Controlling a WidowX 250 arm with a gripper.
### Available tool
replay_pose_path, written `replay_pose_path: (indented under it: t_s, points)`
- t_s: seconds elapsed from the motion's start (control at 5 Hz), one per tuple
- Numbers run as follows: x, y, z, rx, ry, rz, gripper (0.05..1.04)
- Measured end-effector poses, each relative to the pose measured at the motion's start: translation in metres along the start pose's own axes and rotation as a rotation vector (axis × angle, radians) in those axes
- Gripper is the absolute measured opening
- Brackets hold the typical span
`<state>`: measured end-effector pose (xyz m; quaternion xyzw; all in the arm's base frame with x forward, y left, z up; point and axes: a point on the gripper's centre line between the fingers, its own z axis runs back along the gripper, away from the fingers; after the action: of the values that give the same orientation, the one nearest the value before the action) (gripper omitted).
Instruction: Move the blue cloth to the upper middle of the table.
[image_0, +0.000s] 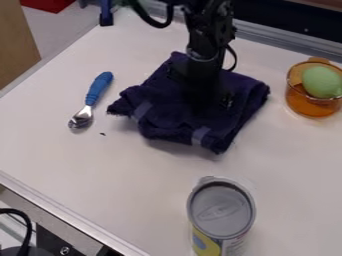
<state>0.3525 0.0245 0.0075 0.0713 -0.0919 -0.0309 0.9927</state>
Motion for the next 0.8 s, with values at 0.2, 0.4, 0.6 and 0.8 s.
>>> replay_pose_path:
  t_s: [0.2,0.4,0.6,0.8]
  points:
    - [0.026,0.005,-0.004,0.005,-0.041,0.032,0.093]
    - [0.045,0.007,-0.007,0.005,-0.045,0.086,0.093]
    - [0.057,0.010,-0.010,0.009,-0.042,0.098,0.093]
    - [0.057,0.012,-0.010,0.021,-0.043,0.087,0.093]
